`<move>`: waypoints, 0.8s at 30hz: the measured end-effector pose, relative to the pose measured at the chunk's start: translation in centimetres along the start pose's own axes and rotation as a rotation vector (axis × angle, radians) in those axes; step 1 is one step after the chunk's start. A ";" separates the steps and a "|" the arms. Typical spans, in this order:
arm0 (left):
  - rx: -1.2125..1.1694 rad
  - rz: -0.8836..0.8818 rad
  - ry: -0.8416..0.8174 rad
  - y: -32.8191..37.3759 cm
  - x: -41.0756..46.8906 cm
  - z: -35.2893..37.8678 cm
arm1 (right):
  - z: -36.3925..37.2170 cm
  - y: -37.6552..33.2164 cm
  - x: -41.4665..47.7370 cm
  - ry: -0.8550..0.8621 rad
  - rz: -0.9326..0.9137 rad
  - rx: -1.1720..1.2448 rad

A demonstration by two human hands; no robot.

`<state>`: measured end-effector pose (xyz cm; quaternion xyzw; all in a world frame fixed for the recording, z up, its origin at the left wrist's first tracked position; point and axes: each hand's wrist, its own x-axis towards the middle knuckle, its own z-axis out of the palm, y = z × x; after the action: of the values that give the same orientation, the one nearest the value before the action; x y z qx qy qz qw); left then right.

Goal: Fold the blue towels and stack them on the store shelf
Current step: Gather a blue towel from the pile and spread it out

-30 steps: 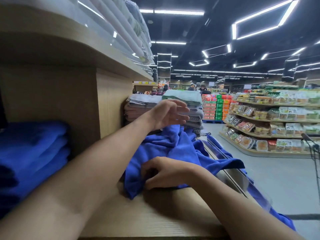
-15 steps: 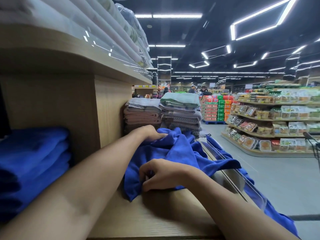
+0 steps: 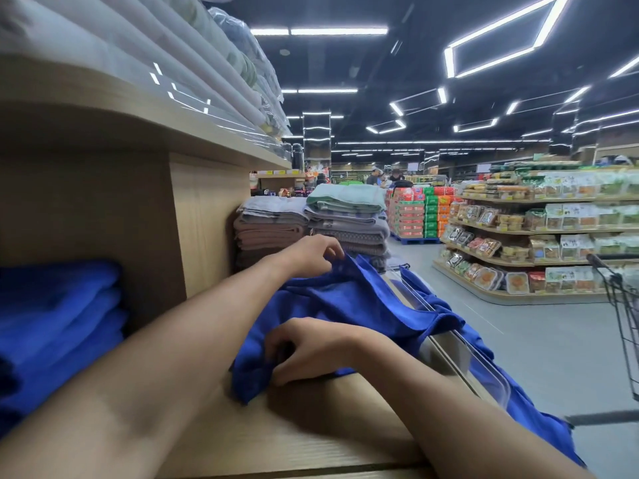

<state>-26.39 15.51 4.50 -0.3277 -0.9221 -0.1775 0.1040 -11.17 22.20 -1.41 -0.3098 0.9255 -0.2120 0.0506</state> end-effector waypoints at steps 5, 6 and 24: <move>0.198 -0.166 0.124 -0.3 0.8 -0.1 | 0.1 0.2 0.1 0.006 -0.032 0.009; 0.178 -0.187 0.083 -0.4 0.9 -0.2 | 0.1 0.2 0.1 0.010 -0.039 0.011; -0.915 -0.165 0.248 -0.1 -8.9 -4.7 | -1.7 0.6 0.4 0.809 -0.129 0.279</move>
<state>-19.29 8.47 6.05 -0.2421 -0.7528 -0.6105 0.0440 -12.20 22.98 -0.07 -0.2492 0.8120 -0.4422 -0.2882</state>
